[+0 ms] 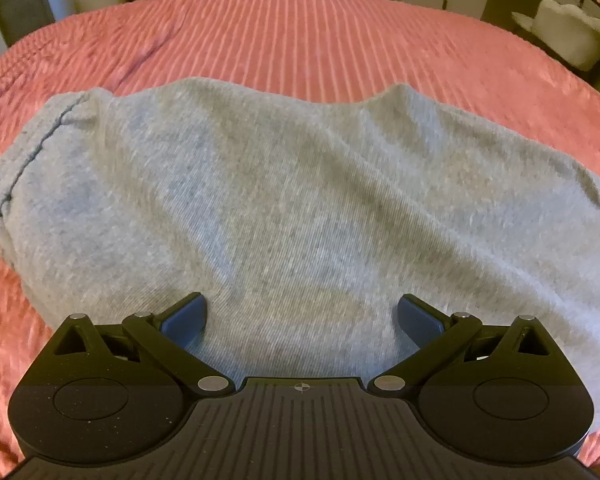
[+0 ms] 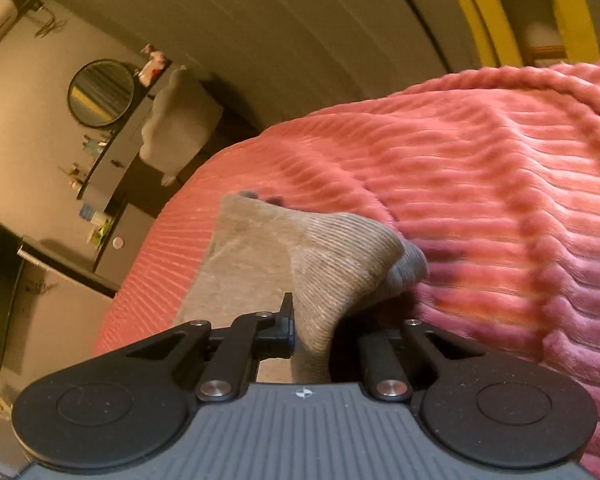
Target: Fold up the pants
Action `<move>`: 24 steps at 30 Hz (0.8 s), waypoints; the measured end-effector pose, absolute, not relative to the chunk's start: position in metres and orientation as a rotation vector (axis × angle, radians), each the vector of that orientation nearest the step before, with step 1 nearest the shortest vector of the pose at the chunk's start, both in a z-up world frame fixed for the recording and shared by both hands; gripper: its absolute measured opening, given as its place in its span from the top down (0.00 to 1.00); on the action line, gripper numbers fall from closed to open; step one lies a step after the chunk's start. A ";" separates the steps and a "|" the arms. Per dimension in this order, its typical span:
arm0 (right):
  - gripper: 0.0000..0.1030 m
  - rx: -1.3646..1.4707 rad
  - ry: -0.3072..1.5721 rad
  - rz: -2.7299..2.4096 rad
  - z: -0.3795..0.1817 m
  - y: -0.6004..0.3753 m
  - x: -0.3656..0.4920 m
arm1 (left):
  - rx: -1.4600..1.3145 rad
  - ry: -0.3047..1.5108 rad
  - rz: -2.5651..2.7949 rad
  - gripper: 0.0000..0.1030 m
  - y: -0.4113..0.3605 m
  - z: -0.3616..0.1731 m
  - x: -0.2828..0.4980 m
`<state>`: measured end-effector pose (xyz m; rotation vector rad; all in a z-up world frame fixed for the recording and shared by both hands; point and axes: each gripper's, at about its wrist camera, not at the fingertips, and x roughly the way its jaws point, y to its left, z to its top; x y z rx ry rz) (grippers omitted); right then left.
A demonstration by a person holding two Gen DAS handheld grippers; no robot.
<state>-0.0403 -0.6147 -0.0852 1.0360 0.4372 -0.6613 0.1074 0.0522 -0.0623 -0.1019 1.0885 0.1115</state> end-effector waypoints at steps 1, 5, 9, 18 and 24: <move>0.91 1.036 0.435 -0.666 -0.084 -0.614 -0.040 | -0.106 1.088 0.110 0.00 0.053 -0.062 0.107; 0.91 0.852 0.445 -0.615 -0.038 -0.589 -0.011 | -0.121 1.084 0.105 0.00 0.054 -0.060 0.105; 0.91 0.458 0.437 -0.388 0.038 -0.497 0.048 | -0.145 1.082 0.103 0.00 0.058 -0.059 0.105; 0.90 -0.153 0.882 0.306 -0.054 -0.213 0.104 | -0.225 1.062 0.065 0.00 0.070 -0.051 0.096; 0.89 -0.196 0.969 0.287 -0.057 -0.188 0.110 | -0.268 1.035 0.013 0.00 0.073 -0.052 0.098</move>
